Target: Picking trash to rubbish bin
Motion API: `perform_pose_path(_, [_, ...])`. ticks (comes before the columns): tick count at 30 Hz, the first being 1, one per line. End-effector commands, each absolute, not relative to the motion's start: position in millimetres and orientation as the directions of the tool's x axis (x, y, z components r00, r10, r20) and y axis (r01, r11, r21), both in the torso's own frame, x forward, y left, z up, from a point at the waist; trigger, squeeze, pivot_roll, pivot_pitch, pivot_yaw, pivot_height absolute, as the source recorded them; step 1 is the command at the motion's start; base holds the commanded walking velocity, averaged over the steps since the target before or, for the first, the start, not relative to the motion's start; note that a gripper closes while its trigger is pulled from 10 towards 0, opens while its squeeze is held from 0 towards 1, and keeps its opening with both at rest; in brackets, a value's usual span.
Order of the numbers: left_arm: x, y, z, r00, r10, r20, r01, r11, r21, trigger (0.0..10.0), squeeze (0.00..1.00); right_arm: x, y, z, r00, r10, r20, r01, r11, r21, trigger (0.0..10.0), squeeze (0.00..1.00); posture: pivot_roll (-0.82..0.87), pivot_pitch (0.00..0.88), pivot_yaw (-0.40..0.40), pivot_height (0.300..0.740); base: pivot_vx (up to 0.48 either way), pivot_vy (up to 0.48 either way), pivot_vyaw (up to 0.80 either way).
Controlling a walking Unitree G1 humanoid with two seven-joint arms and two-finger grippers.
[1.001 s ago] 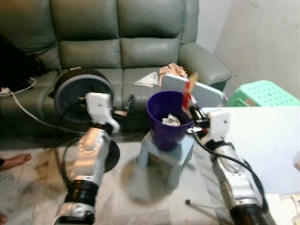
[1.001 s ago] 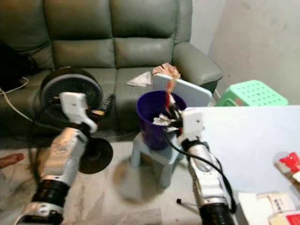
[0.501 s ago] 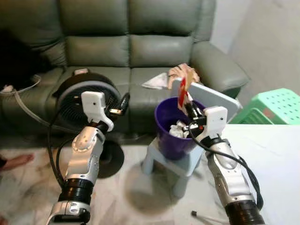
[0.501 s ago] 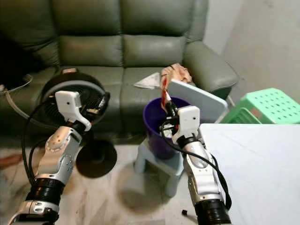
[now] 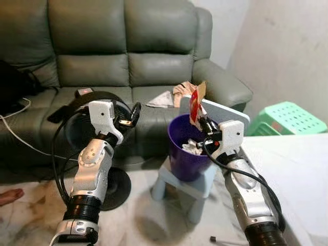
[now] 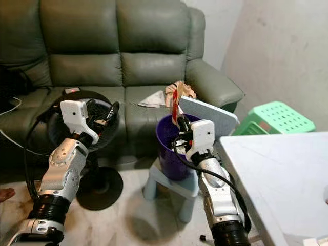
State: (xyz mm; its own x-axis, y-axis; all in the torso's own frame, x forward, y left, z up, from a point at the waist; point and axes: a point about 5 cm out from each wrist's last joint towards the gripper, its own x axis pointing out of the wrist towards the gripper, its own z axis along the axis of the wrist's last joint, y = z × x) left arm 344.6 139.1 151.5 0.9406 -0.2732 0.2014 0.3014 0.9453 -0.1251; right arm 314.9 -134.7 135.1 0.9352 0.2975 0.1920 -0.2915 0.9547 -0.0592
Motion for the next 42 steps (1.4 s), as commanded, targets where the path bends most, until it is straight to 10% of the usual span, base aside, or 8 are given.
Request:
perform_pose_path(1, [345.8, 129.1, 155.2, 0.931, -0.300, 0.209, 0.328, 0.938, -0.114, 10.0, 0.00, 315.0, -142.4, 135.9, 0.942, 0.277, 0.192, -0.269, 0.961, -0.065, 10.0, 0.00, 0.06, 0.030, -0.061, 0.715, 0.356, 0.322, 0.00])
perform_pose_path(42, [333.0, 108.4, 151.8, 0.890, -0.393, 0.230, 0.421, 0.903, -0.085, 10.0, 0.00, 321.4, -143.0, 138.8, 0.947, 0.266, 0.183, -0.263, 0.964, -0.038, 10.0, 0.00, 0.07, 0.035, -0.072, 0.715, 0.149, 0.055, -0.04])
